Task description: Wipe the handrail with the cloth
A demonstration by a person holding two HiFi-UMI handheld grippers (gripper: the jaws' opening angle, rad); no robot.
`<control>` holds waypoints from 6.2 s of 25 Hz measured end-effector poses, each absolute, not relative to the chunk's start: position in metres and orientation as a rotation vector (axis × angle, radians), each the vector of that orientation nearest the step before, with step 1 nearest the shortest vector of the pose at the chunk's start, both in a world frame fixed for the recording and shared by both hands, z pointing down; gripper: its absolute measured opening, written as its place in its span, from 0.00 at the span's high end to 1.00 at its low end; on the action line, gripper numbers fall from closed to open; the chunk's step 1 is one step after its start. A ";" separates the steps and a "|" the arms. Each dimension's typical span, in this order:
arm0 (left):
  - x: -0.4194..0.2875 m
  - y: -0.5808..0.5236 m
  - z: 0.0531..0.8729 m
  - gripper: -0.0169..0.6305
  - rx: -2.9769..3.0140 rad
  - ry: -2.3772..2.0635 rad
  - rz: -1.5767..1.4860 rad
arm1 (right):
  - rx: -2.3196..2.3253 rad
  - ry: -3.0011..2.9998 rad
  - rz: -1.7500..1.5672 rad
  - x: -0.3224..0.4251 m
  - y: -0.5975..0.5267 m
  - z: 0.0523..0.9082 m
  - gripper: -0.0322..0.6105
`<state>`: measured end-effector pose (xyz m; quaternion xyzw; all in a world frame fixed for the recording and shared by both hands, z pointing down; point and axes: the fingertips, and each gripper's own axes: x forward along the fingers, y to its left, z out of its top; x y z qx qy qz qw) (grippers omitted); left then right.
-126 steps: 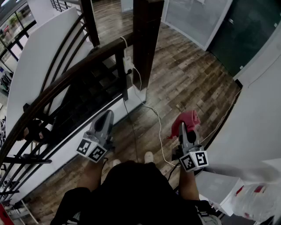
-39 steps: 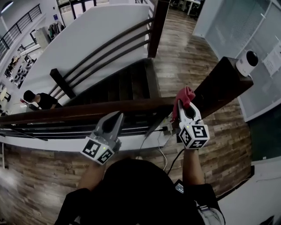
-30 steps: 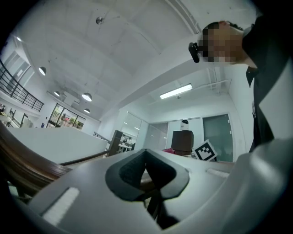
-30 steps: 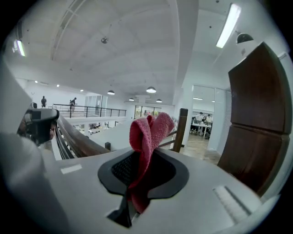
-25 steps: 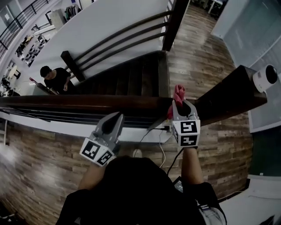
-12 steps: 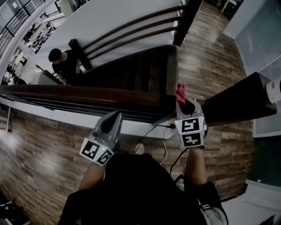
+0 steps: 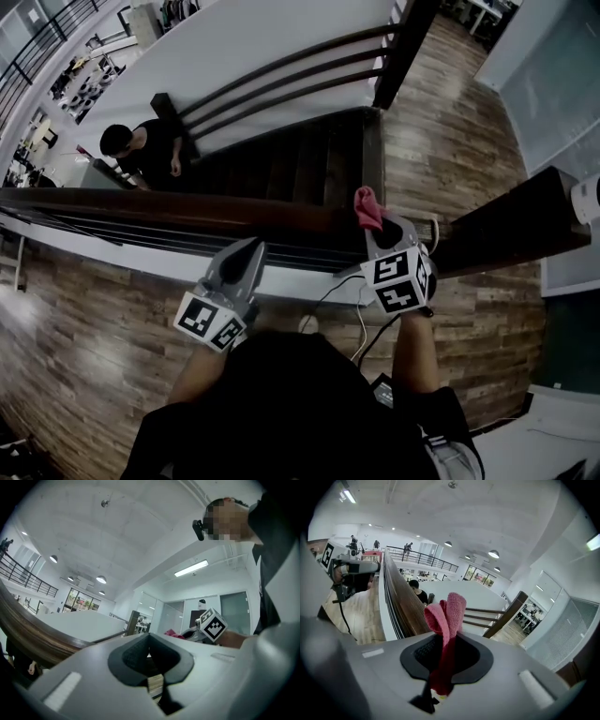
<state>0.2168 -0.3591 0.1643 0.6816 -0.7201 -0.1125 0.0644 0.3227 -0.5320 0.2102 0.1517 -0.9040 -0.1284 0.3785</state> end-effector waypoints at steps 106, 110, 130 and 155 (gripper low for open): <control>-0.134 -0.070 0.174 0.97 1.573 -2.593 -0.293 | -0.290 -2.249 -0.666 -0.107 -0.195 0.220 0.87; -0.147 -0.067 0.180 0.97 1.586 -2.564 -0.289 | -0.322 -2.238 -0.681 -0.121 -0.177 0.220 0.87; -0.217 -0.023 0.189 0.97 1.540 -2.556 -0.297 | -0.412 -2.222 -0.739 -0.175 -0.114 0.217 0.87; -0.299 0.037 0.196 0.97 1.679 -2.424 -0.345 | -0.183 -2.246 -0.586 -0.254 -0.086 0.217 0.87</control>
